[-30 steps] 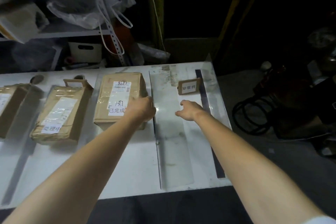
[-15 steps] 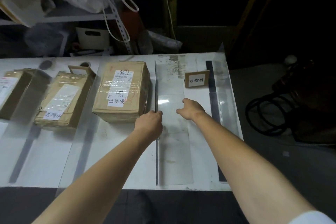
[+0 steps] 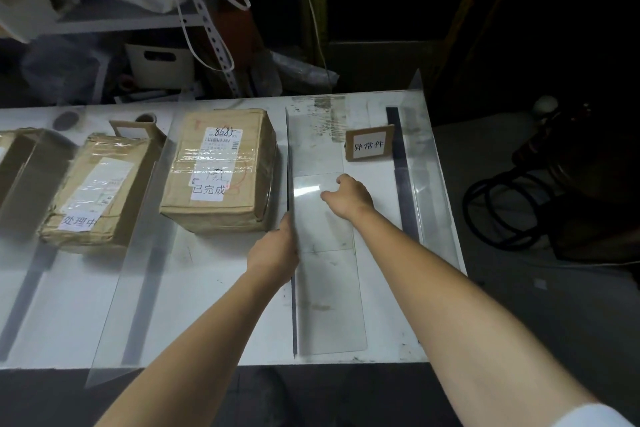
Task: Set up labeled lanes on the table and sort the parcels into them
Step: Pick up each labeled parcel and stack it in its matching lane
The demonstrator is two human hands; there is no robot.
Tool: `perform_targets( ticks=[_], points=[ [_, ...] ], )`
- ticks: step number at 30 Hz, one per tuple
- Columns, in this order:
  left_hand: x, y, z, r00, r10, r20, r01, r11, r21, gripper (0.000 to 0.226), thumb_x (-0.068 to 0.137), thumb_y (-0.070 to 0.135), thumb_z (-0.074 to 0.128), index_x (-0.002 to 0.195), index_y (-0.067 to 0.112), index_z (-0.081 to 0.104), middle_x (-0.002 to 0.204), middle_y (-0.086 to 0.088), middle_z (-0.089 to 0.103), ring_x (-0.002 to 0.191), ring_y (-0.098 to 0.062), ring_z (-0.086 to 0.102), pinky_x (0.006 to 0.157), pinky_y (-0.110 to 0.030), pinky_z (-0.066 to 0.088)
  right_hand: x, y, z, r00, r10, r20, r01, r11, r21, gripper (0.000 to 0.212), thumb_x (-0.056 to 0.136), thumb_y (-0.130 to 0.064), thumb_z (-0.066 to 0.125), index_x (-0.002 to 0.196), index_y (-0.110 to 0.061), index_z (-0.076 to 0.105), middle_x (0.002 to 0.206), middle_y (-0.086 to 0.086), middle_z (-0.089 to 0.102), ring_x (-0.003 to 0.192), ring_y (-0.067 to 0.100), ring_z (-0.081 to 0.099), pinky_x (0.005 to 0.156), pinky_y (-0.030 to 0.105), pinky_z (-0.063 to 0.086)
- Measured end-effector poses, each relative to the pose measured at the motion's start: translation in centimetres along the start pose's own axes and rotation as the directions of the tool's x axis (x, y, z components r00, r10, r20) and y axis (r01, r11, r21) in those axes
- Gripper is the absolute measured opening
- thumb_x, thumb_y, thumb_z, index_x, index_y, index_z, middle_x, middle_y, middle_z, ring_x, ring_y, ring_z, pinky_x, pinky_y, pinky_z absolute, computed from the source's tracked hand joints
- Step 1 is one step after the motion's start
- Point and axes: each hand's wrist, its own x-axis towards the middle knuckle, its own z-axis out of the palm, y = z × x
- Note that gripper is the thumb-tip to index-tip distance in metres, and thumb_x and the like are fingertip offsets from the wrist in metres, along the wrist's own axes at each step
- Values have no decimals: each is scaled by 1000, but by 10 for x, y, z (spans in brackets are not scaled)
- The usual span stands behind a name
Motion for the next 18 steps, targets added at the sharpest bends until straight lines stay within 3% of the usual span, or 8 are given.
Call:
perform_targets(
  ticks=[7, 13, 18],
  points=[
    [-3, -1, 2, 999, -18, -42, 15, 998, -62, 73, 89, 5, 45, 154, 21, 16, 113, -17, 65, 99, -41, 61, 72, -37, 45, 3, -6, 5, 989, 141, -37, -126, 955, 269, 62, 87, -32, 63, 144, -18, 42, 140, 11, 44, 121, 34, 51, 91, 37, 48],
    [0, -15, 2, 998, -60, 3, 60, 992, -109, 80, 93, 10, 53, 158, 26, 9, 123, -16, 62, 110, -39, 59, 85, -42, 51, -1, -11, 0, 978, 180, -102, -137, 933, 333, 58, 90, -29, 59, 143, -15, 42, 138, 10, 46, 119, 33, 54, 89, 34, 44],
    [5, -27, 4, 997, -78, 21, 79, 995, -64, 78, 97, 12, 49, 160, 28, 6, 127, -14, 59, 112, -35, 58, 83, -39, 49, -7, -20, -5, 984, 146, -101, -109, 944, 310, 47, 93, -27, 56, 135, -7, 49, 131, 10, 59, 116, 31, 56, 82, 31, 41]
  ],
)
